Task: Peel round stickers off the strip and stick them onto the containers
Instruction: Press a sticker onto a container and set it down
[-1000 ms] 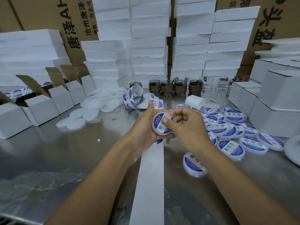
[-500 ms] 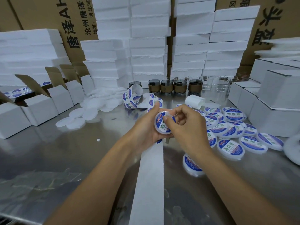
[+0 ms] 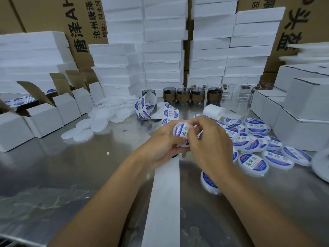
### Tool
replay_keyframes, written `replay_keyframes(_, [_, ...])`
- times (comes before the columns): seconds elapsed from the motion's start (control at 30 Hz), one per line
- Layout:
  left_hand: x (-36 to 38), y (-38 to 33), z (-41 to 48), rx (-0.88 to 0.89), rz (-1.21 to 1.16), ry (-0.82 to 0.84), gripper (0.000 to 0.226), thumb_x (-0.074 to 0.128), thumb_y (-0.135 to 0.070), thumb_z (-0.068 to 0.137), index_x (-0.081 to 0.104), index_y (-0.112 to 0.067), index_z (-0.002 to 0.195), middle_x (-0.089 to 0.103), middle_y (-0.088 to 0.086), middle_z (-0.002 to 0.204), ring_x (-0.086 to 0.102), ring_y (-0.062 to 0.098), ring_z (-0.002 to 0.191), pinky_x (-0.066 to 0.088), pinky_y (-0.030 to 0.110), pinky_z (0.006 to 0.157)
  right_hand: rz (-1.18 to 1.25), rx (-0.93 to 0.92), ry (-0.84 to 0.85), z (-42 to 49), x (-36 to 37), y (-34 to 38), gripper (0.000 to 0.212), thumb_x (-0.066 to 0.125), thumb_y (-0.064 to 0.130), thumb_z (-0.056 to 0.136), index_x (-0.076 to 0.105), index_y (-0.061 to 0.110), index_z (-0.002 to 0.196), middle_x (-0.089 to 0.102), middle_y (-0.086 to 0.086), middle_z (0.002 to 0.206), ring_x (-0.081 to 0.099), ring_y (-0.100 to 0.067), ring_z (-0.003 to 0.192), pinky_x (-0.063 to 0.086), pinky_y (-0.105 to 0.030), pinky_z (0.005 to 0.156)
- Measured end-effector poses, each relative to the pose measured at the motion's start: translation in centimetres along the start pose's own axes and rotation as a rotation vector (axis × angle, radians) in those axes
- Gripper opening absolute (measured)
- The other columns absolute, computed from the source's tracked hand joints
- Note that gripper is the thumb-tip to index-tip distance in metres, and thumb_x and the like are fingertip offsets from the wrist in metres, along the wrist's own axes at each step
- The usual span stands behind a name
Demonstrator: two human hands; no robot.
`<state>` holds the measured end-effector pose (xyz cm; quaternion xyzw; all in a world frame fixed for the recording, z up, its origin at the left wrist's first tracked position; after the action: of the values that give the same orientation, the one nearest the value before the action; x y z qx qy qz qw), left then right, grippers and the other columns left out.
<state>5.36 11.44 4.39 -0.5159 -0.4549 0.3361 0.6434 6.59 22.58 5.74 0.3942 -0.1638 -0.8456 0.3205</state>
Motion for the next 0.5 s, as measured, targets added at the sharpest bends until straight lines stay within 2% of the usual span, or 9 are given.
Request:
replay_keyframes(0.1, [-0.04,0.21,0.01,-0.018,0.033,-0.001,0.049,0.04,0.02,0.085,0.044,0.002,0.13,0.061,0.011,0.102,0.064,0.017,0.084,0.056,0.026,0.071,-0.004,-0.003,0.029,0.07,0.12,0.14,0.01,0.045,0.029,0.093,0.048,0.021,0.088,0.05,0.007,0.077,0.052,-0.018,0.071,0.04,-0.032,0.059])
replay_keyframes(0.27, [0.12,0.4,0.02,-0.027,0.081,-0.006,0.05,0.043,0.02,0.083,0.047,-0.003,0.127,0.06,0.01,0.1,0.063,0.016,0.082,0.056,0.023,0.067,-0.099,-0.013,0.097,0.19,0.56,0.16,0.01,0.036,0.03,0.096,0.035,0.022,0.09,0.046,0.005,0.083,0.054,-0.024,0.074,0.042,-0.037,0.064])
replay_keyframes(0.4, [-0.04,0.39,0.07,-0.017,0.072,-0.006,0.047,0.045,0.016,0.086,0.048,-0.005,0.128,0.061,0.011,0.103,0.063,0.018,0.086,0.055,0.024,0.068,-0.207,-0.081,0.114,0.11,0.53,0.43,0.011,0.031,0.028,0.098,0.027,0.02,0.091,0.041,0.003,0.081,0.05,-0.027,0.068,0.034,-0.034,0.061])
replay_keyframes(0.5, [-0.39,0.23,0.11,0.0,0.039,-0.016,0.042,0.045,0.011,0.09,0.048,-0.006,0.129,0.061,0.012,0.107,0.063,0.019,0.092,0.056,0.029,0.077,-0.217,-0.116,0.101,0.06,0.21,0.8,0.011,0.032,0.027,0.098,0.03,0.019,0.092,0.041,0.003,0.078,0.042,-0.023,0.063,0.029,-0.033,0.06])
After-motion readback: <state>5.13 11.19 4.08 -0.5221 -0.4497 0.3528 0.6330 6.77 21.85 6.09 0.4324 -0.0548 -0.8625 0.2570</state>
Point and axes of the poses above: each hand's wrist, its own z-axis towards the middle knuckle, its own x-axis out of the palm, y = z × x, the point moved 4 cm from there along z, towards the middle knuckle
